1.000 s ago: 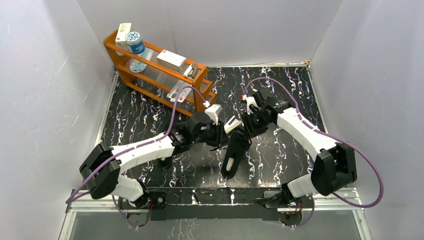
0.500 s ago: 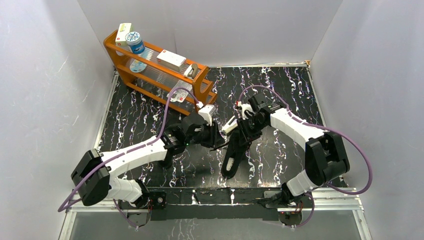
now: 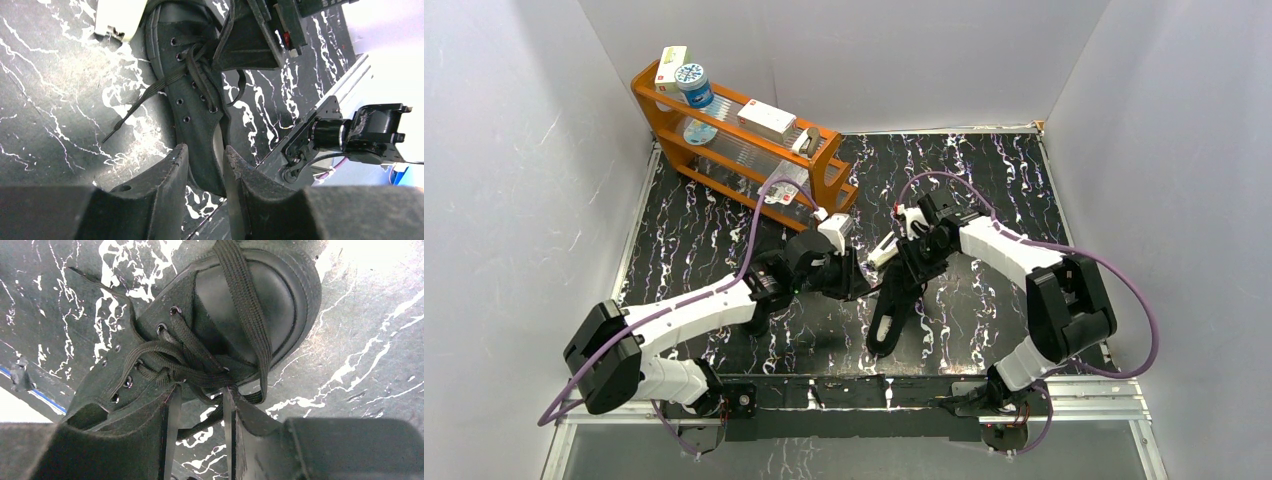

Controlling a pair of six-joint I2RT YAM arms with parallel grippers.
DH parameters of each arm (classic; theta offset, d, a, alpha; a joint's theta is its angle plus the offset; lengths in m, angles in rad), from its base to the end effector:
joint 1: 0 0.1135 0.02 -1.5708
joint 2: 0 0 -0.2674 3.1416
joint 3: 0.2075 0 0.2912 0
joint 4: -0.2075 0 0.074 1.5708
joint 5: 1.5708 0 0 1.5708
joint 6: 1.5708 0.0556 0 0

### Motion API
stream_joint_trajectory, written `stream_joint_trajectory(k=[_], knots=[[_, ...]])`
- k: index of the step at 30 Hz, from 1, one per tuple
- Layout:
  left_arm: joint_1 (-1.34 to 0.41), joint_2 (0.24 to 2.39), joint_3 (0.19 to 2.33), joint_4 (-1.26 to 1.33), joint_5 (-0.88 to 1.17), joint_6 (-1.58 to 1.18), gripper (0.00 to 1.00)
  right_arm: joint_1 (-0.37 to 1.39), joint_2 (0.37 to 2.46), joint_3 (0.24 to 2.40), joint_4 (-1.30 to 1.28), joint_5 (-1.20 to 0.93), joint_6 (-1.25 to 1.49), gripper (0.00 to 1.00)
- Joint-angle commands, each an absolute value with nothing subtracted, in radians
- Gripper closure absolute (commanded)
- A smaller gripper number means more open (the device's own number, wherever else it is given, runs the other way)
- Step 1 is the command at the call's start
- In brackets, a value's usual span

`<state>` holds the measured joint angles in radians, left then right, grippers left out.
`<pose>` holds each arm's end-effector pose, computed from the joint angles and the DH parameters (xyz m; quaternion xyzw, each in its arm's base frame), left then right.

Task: Tie the shoes
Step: Tie the shoelace on the shoe.

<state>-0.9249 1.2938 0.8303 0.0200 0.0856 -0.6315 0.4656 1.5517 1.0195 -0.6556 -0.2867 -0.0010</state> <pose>0.2041 -0.2787 0.2414 0.1461 0.8321 -0.4005 0.3548 0.2954 0.1660 0.1698 -0.2511 0.9390 0.1798 0.1510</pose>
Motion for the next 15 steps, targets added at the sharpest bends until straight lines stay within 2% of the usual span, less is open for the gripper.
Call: stream_joint_trajectory(k=[1, 6, 8, 13, 15], knots=[[-0.921, 1.246, 0.803, 0.006, 0.072, -0.634, 0.69, 0.466, 1.574, 1.010, -0.603, -0.287, -0.039, 0.56], [-0.919, 1.277, 0.794, -0.034, 0.047, -0.585, 0.65, 0.467, 1.578, 0.997, -0.586, -0.309, -0.037, 0.58], [-0.919, 1.307, 0.809, -0.050, 0.039, -0.543, 0.64, 0.468, 1.567, 0.989, -0.586, -0.311, -0.027, 0.63], [-0.918, 1.389, 0.811, 0.035, 0.036, -0.462, 0.62, 0.468, 1.535, 1.005, -0.609, -0.338, -0.012, 0.93], [-0.916, 1.435, 0.803, 0.089, 0.043, -0.428, 0.61, 0.468, 1.527, 1.043, -0.642, -0.364, -0.008, 1.00]])
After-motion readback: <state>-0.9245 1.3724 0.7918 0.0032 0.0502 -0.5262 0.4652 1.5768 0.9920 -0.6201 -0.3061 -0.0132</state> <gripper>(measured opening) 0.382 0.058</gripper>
